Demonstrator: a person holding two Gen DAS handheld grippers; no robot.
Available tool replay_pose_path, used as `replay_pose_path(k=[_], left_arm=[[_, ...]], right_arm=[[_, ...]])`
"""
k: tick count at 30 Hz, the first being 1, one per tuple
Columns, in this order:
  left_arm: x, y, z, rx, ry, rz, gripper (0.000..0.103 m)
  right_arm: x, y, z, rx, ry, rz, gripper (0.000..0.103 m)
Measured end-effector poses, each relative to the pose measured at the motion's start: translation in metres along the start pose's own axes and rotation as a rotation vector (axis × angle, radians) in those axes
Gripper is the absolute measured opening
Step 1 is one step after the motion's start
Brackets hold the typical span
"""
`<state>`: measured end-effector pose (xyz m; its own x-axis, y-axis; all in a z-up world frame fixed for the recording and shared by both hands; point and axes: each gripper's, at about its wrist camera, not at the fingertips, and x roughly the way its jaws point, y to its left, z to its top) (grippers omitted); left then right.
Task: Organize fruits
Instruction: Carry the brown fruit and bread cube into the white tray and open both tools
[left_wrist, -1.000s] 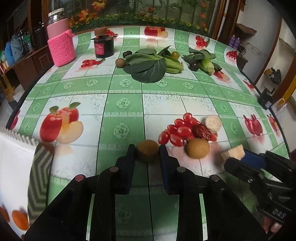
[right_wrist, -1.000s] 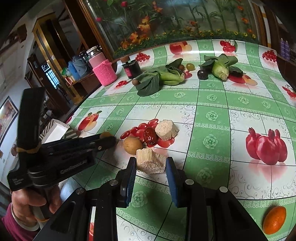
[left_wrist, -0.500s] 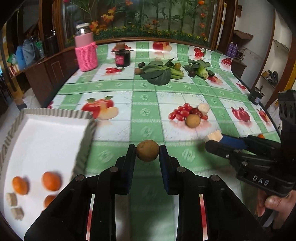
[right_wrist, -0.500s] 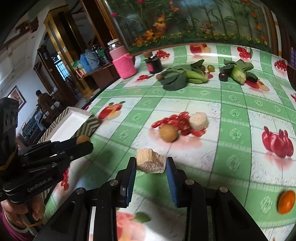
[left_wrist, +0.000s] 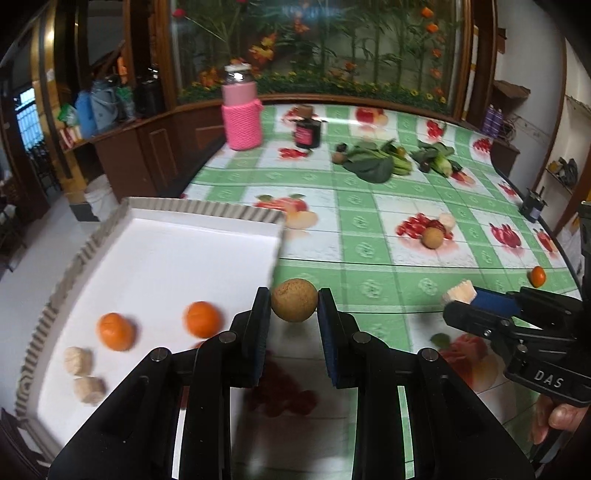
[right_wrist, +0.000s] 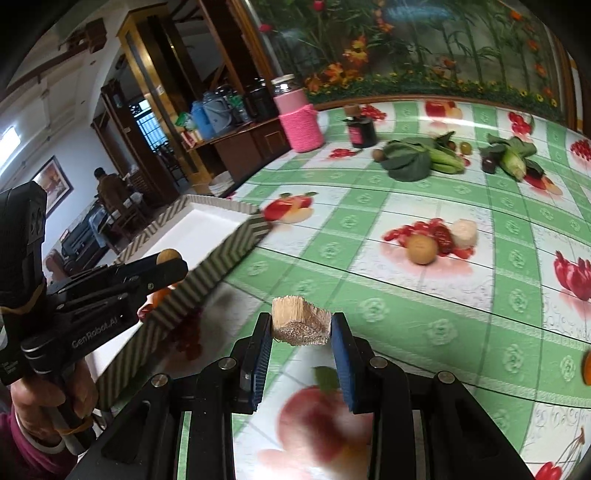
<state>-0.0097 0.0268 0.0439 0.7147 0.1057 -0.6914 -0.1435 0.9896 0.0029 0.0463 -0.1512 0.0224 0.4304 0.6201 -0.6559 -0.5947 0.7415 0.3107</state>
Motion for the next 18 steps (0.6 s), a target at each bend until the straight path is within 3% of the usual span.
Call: replay_pose_path(k=[18], left_arm=[[-0.019, 0.083, -0.023, -0.116, -0.009, 0.128, 0.025]], right_arm=[[0.024, 0.085, 0.010, -0.139, 0.026, 0.082, 0.031]])
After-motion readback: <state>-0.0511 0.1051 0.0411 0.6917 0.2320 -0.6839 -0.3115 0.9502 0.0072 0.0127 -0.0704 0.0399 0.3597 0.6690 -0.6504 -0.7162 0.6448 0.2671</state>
